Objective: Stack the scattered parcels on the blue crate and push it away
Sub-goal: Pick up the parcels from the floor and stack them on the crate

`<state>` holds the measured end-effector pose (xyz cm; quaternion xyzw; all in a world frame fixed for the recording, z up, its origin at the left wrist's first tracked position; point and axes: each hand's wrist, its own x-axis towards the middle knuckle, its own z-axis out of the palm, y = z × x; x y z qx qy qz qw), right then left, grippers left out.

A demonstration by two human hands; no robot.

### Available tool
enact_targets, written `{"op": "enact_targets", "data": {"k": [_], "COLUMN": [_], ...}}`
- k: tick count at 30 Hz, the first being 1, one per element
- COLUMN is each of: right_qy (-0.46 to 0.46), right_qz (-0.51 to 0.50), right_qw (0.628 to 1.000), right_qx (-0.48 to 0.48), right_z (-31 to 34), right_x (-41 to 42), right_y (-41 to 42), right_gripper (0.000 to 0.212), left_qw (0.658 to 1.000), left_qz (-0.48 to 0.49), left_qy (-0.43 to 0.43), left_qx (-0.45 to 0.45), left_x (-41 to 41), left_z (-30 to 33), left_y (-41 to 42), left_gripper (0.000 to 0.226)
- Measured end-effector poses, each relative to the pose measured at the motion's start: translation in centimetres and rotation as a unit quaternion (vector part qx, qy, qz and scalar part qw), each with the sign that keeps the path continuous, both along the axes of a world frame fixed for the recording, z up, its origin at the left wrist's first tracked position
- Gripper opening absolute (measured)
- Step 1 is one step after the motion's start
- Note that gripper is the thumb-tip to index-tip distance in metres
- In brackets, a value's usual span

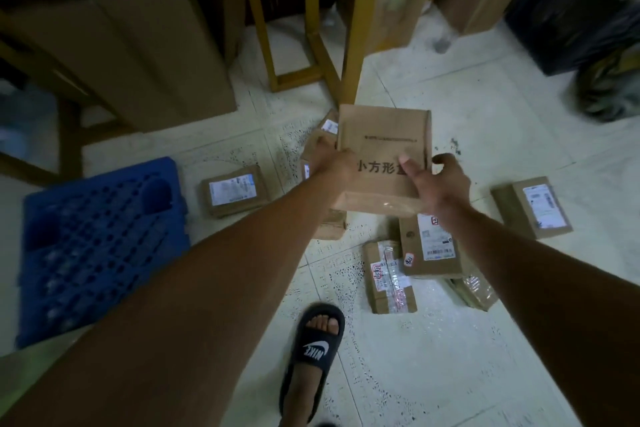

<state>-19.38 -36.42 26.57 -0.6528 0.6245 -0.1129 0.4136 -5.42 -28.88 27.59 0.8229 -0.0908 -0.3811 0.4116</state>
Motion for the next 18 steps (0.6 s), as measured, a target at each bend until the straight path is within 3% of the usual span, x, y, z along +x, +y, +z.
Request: {"op": "enact_targets", "data": {"k": [4,9,18], "right_qy": [-0.061,-0.052,-0.092], "right_qz": [0.03,0.093,0.179], "right_qw": [0.997,0.994,0.973], "right_qx": [0.04,0.038,0.111], "right_z": [4.8,7.2,6.4], "right_x": [2.2,6.1,15.2], "right_y": [5.6,12.1,26.0], "right_gripper": [0.057,0.049,0.035], "left_qw": [0.996,0.996,0.988], "left_qz": [0.021,0.031,0.116], "left_qy": [-0.072,-0.024,0.004], "left_qx": [0.055,0.076,0.101], "left_x": [2.3,6.2,14.9], "left_z": [5.7,9.1,8.5], "left_y": [6.0,14.7,31.0], "left_gripper": [0.03,0.049,0.027]}}
